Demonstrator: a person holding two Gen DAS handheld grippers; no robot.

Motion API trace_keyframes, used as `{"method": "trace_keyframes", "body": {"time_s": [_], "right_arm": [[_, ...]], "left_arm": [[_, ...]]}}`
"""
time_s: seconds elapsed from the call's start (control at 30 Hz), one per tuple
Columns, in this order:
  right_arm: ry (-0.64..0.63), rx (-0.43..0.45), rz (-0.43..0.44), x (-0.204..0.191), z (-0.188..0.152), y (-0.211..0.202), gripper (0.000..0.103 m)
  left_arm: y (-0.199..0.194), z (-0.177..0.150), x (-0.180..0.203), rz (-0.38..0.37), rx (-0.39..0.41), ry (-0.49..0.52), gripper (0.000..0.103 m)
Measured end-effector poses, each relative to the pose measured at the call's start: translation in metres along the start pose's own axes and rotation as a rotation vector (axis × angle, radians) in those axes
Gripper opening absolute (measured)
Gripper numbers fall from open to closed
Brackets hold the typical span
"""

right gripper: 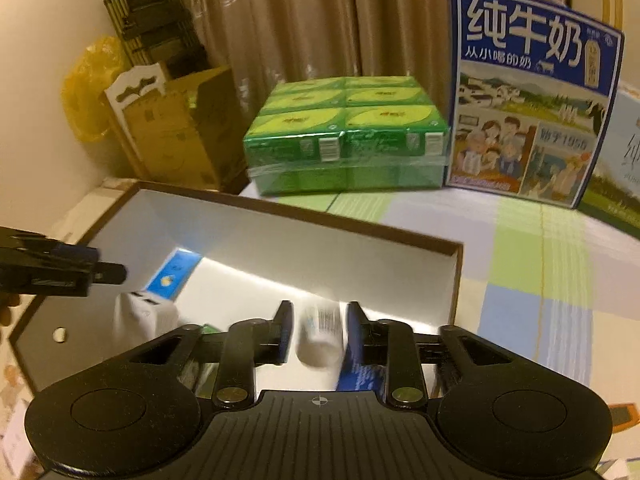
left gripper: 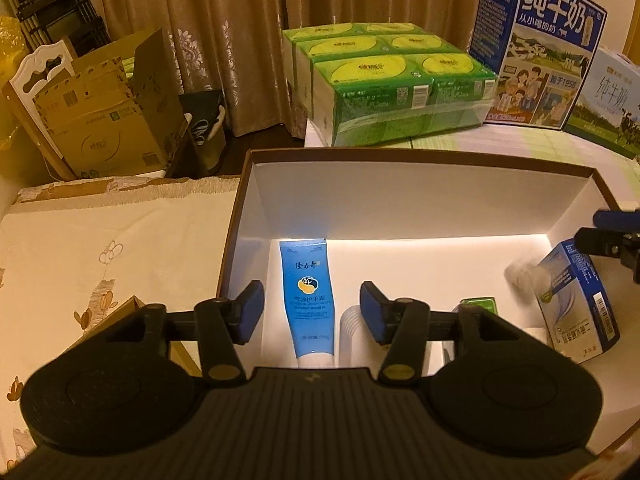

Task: Organize rigid objects
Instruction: 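Carry the tube and pill bottle into the box and release both, then withdraw both tools from the box toward the remaining items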

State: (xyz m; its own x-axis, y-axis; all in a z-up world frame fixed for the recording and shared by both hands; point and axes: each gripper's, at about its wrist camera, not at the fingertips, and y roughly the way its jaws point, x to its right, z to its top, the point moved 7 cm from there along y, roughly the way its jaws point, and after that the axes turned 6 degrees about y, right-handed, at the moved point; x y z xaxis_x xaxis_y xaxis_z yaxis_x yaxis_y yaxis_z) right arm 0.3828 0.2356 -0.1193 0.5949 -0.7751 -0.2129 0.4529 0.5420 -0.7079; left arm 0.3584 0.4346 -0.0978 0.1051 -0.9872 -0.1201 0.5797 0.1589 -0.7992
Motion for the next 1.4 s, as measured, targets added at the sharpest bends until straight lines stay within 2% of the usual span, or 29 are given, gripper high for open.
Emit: {"method": "trace_keyframes", "body": {"time_s": [0.03, 0.07, 0.27, 0.97, 1.4], "right_arm": [[-0.004, 0.012, 0.003, 0.000, 0.002, -0.001, 0.056], [-0.005, 0.030, 0.015, -0.001, 0.003, -0.003, 0.057], [-0.013, 0.014, 0.030, -0.001, 0.000, -0.011, 0.058], [0.035, -0.006, 0.029, -0.005, -0.025, -0.055, 0.058], [0.059, 0.017, 0.043, -0.007, -0.040, -0.097, 0.059]], "left_arm": [[-0.002, 0.000, 0.000, 0.003, 0.002, 0.001, 0.053], [-0.003, 0.000, 0.001, 0.006, 0.003, 0.001, 0.055], [-0.010, 0.000, 0.004, 0.006, 0.000, -0.015, 0.060], [-0.060, -0.015, 0.023, 0.002, 0.023, -0.032, 0.060], [-0.102, -0.032, 0.056, -0.044, 0.056, -0.030, 0.060]]}}
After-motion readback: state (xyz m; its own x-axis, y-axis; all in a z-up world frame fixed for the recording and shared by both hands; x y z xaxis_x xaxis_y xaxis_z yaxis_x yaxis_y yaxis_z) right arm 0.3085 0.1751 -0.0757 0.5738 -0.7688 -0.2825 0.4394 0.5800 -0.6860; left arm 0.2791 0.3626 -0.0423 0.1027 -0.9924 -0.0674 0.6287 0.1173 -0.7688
